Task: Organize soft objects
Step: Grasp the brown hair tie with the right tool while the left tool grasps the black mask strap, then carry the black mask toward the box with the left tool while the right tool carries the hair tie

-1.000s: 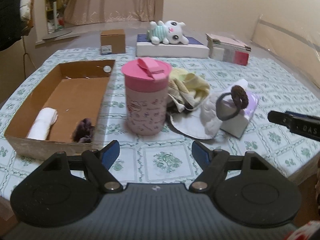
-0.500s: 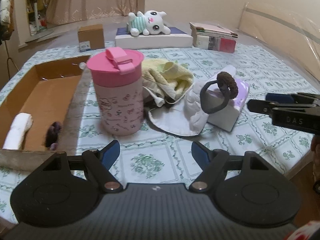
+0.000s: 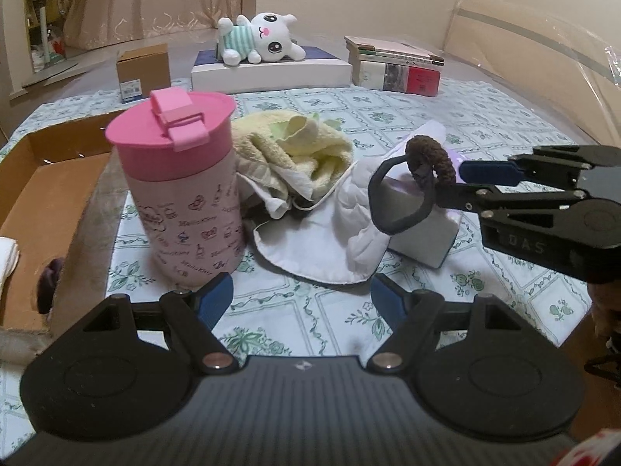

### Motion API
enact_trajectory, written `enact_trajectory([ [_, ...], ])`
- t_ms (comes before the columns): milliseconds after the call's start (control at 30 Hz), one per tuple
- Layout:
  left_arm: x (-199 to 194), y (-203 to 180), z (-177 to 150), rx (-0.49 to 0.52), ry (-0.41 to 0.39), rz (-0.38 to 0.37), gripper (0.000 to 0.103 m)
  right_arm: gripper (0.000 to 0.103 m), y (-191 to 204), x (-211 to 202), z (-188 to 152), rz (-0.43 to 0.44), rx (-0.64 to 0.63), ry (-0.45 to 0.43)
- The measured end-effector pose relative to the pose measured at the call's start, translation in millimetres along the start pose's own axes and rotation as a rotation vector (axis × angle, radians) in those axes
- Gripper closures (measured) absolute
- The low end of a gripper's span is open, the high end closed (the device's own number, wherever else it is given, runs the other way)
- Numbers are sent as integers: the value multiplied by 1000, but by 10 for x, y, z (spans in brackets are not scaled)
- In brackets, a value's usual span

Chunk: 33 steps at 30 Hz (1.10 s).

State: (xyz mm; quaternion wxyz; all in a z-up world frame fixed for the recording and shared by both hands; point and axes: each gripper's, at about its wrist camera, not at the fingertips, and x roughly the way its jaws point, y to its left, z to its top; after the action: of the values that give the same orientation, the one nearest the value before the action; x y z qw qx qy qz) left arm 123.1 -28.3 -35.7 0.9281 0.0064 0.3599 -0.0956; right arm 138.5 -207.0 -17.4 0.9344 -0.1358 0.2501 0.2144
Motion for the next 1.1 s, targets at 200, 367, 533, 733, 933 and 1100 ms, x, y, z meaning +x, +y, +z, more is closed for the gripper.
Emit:
enact_trajectory([
  [200,133,-58,2,15,7,-30,27,88,1,49,6,6,-29,-10],
  [367,254,-176,-8,43,6,-65,29,91,-100,-6,-4,-11,28,-38],
  [533,388,-296,16,84,-1,-69,38,91,-224,-107,1,-40,77,-64],
  [733,531,-479,57,183,-16,-39,51,91,-324,-143,-50,-61,102,-52],
  [933,673,-574,64,251,-3,5,75,91,-365,-134,-121,-67,121,-36],
  [1100,636,-577,51,271,-2,16,96,91,-369,-150,-145,-73,131,-33],
])
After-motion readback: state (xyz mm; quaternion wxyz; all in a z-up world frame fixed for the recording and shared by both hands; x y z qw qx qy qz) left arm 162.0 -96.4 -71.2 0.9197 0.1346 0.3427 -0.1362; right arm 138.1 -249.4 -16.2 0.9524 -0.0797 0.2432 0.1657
